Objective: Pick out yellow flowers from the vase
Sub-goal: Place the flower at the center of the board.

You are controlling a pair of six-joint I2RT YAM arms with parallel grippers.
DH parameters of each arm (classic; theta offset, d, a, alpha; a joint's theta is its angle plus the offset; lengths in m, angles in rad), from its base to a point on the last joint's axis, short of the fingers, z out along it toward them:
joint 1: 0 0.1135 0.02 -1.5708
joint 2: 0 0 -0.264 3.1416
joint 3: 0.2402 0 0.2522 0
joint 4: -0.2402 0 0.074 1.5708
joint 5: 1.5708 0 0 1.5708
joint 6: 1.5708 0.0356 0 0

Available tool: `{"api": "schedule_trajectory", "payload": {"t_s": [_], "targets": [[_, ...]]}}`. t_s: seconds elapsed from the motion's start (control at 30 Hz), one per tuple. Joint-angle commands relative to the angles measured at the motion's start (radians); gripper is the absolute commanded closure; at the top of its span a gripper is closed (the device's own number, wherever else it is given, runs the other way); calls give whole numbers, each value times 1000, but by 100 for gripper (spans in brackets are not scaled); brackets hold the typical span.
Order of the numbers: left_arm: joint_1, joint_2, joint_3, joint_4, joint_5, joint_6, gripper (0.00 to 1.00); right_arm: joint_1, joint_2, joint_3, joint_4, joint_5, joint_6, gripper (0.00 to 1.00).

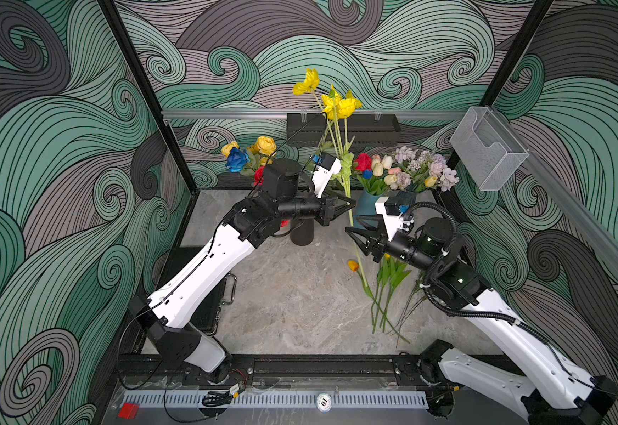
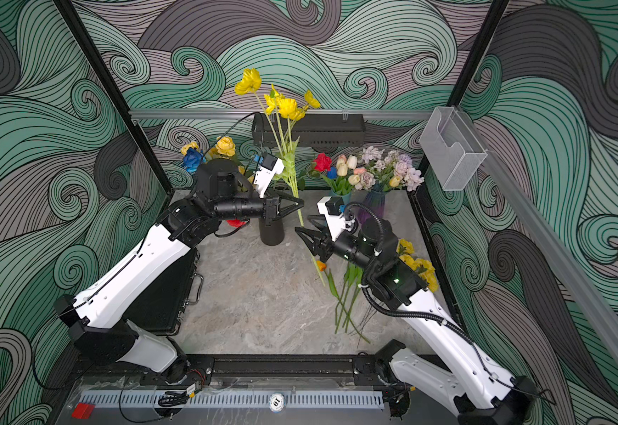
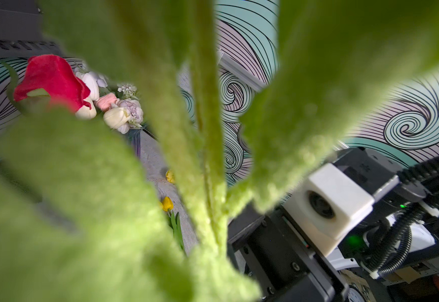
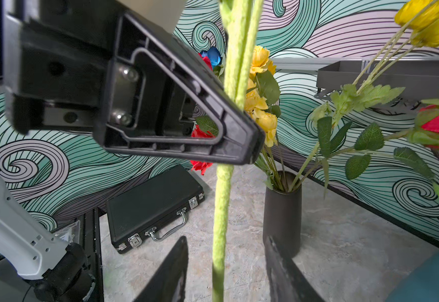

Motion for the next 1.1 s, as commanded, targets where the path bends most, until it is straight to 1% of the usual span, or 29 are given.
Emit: {"api": "schedule_trajectory", "payload": {"t_s": [0.0,0.1,0.17,0.27,0.43,0.47,0.53,0.63,0.7,0.8,0.9,0.97,1.07], "targets": [[-10,14,5,26,33,4,100,10,4,36,-14,-3,-20,65],[-10,14,5,15,21,12,100,11,6,37,-16,-2,-22,79],[-10,13,2,11,15,19,100,13,8,39,-19,1,-24,86],[-10,10,3,3,1,32,97,13,8,42,-22,4,-26,90],[-9,-22,-3,-33,-66,73,77,16,10,45,-28,14,-27,92],[-10,-36,-6,-45,-94,87,72,16,11,45,-33,18,-26,93],[-10,-74,-21,-75,-186,100,65,19,12,45,-45,21,-29,93],[-9,-212,-98,-68,-367,139,53,28,14,42,-61,5,-34,95],[-9,-327,-187,-15,-493,180,43,48,19,37,-70,-11,-40,95],[-9,-494,-316,90,-617,223,36,96,37,34,-85,-11,-57,96],[-9,-643,-401,161,-674,281,32,146,67,35,-86,-10,-62,97],[-9,-717,-410,148,-699,308,30,180,92,38,-76,-12,-60,97],[-9,-782,-409,121,-704,331,28,238,147,50,-75,-20,-62,98]]}}
